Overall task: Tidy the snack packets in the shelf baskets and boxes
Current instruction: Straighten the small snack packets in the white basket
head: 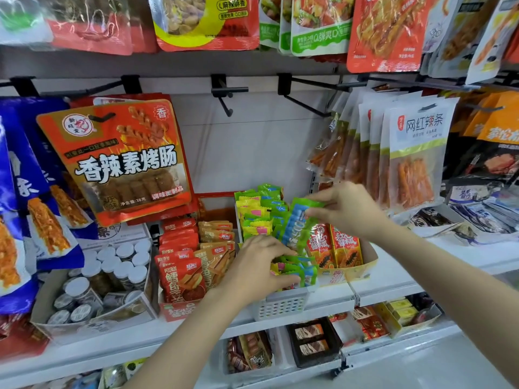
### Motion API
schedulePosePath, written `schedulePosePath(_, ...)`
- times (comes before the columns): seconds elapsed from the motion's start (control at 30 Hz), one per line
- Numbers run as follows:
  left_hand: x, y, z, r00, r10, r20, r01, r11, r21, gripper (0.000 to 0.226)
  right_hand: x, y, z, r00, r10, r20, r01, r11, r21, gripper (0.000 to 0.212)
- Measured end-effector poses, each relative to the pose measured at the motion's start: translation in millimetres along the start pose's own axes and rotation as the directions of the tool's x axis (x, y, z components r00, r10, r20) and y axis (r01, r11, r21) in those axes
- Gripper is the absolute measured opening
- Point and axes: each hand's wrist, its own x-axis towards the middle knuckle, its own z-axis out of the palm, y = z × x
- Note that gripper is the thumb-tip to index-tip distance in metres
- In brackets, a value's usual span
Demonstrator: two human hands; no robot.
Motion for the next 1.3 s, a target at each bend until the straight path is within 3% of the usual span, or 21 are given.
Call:
schedulePosePath(0.2,-0.5,-1.4,3.8,1.0,-0.013,0.0,0.013,1.0,0.006,0.054,-7.8,15.2,57.8,0.981,0.099,0.168,-0.081,0.991,-0.108,0.027)
schedulePosePath(0.4,-0.7,-1.6,3.6,1.0,-0.009,-0.006,0.009,1.0,0.001,0.053,9.3,14.3,50.6,0.928,0.114,0.354,-0.046,0.98,-0.194,0.025)
schedulePosePath(0.53,-1.2,-4.5,5.7,1.0,-0.027,-0.004,0.026,0.999,-0.035,0.046,-3.7,19.9,66.0,0.956,0.153,0.252,-0.129,0.986,-0.107,0.016)
schedulePosePath(0.7,2.8,-7.1,4.3,0.998,0.04,0.048,-0.044,0.996,0.083,0.048,-0.5,25.3,57.5,0.947,0.18,0.266,-0.206,0.976,0.069,0.014)
schedulePosePath(0.8,2.2,-6.8,5.1,0.998,0.042,0.04,-0.046,0.993,0.106,0.05,8.1,24.2,50.0,0.996,0.084,0.03,-0.079,0.989,-0.127,0.016)
schedulePosePath(0.87,1.4,-6.9,5.4,0.998,0.039,0.047,-0.045,0.991,0.124,0.05,11.7,18.6,56.7,0.997,0.058,0.048,-0.044,0.964,-0.263,0.025)
schedulePosePath(0.97,0.8,-6.4,3.6,0.998,0.036,0.042,-0.041,0.993,0.114,0.047,15.9,12.0,72.8,0.982,0.143,0.12,-0.079,0.902,-0.424,0.035)
schedulePosePath(1.03,0.9,-6.1,2.9,0.998,0.033,0.049,-0.038,0.993,0.116,0.046,17.2,10.1,80.9,0.976,0.187,0.109,-0.121,0.889,-0.442,0.034)
schedulePosePath(1.2,1.4,-5.7,1.9,0.998,0.024,0.057,-0.03,0.993,0.111,0.047,12.1,5.9,74.3,0.986,0.162,0.035,-0.142,0.933,-0.331,0.016)
schedulePosePath(1.3,1.7,-5.0,3.1,0.998,0.019,0.062,-0.027,0.993,0.116,0.048,5.2,2.3,34.9,0.998,0.052,0.034,-0.048,0.994,-0.093,0.012)
